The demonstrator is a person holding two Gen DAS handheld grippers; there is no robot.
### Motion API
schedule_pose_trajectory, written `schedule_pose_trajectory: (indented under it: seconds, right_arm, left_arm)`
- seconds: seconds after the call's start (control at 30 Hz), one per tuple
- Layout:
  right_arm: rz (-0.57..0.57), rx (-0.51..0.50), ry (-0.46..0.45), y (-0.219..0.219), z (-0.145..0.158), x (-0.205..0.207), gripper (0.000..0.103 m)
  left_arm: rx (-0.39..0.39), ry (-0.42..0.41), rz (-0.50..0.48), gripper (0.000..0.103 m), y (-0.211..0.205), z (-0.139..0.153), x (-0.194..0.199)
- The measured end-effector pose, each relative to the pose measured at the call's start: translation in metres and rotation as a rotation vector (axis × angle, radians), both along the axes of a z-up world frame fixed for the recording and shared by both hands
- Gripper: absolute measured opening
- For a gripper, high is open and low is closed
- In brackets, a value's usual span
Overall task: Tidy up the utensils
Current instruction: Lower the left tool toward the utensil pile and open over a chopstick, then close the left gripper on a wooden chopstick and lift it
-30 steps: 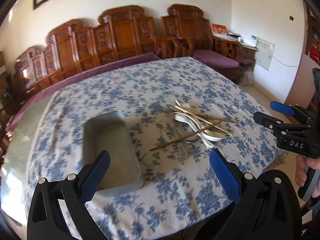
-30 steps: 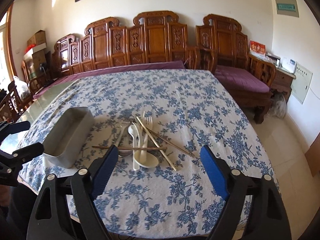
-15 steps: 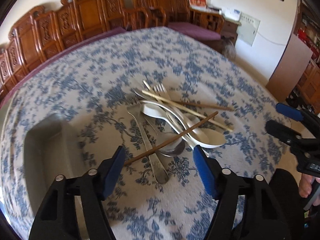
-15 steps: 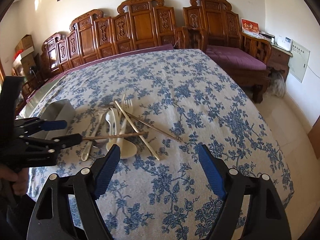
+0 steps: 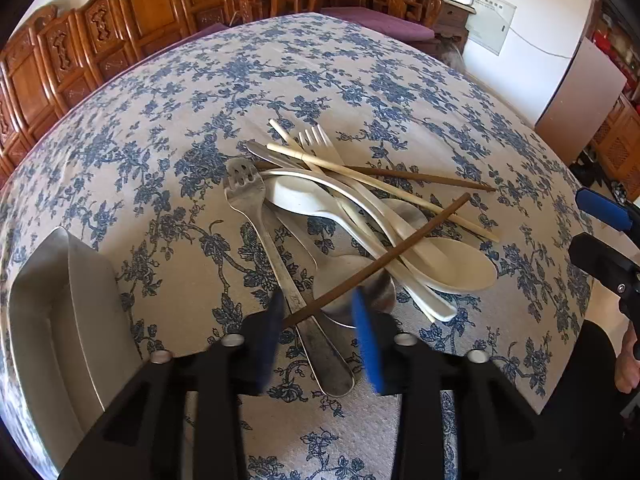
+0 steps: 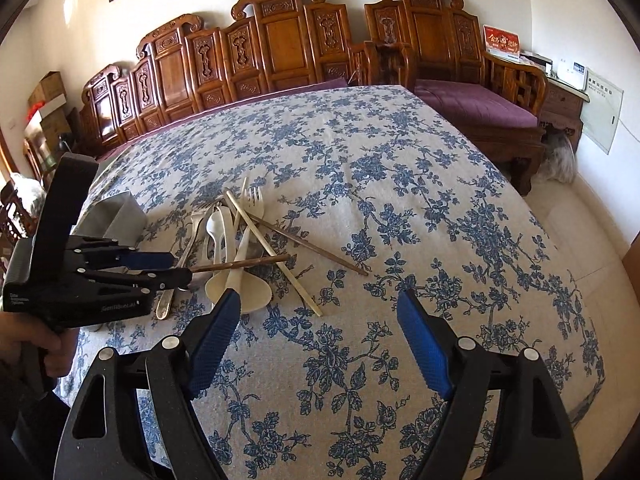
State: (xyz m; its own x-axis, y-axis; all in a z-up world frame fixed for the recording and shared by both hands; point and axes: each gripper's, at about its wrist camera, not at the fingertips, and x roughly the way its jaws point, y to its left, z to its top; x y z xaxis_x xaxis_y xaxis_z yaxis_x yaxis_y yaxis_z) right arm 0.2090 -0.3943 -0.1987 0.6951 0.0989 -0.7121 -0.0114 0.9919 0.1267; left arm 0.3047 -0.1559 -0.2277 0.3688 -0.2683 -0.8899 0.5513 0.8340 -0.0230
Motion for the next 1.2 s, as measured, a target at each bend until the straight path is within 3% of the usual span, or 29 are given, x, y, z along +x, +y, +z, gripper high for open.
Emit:
schedule_pose_trajectory:
  seconds: [0.2, 0.63, 0.73, 0.83, 0.9, 0.93, 1.17, 1.2]
  right_arm:
    - [-0.001, -0.007, -0.001, 0.001, 0.000, 0.000, 0.082]
    - [0.011, -0.019, -0.009, 0.010, 0.010, -0.005, 0.082]
    - [0.013, -0.024, -0.019, 0.010, 0.014, -0.008, 0.082]
    - [0.011, -0.018, -0.023, 0.009, 0.016, -0.009, 0.082]
    - [0.012, -0.015, -0.024, 0.009, 0.016, -0.010, 0.082]
    - [0.012, -0.014, -0.023, 0.009, 0.016, -0.009, 0.082]
    - [0.015, -0.001, -0.011, 0.009, 0.010, -0.002, 0.082]
    - [0.016, -0.001, -0.010, 0.009, 0.010, 0.000, 0.082]
  left_arm:
    - [0.019, -0.026, -0.046, 0.006, -0.004, 0.003, -0.013]
    - [0.063, -0.015, -0.058, 0.006, -0.001, -0.003, -0.012]
    - [0.030, -0.030, -0.061, 0.006, 0.002, 0.008, -0.015]
    - [0.033, -0.051, -0.067, 0.008, 0.003, 0.015, -0.015]
    - [0.048, -0.073, -0.067, 0.028, 0.004, 0.016, -0.012]
    - [0.055, -0.078, -0.063, 0.032, 0.005, 0.015, -0.009]
    - [0.113, 0.021, -0.103, 0.032, 0.005, -0.006, 0.006]
    - [0.102, 0.033, -0.103, 0.027, 0.005, -0.006, 0.006]
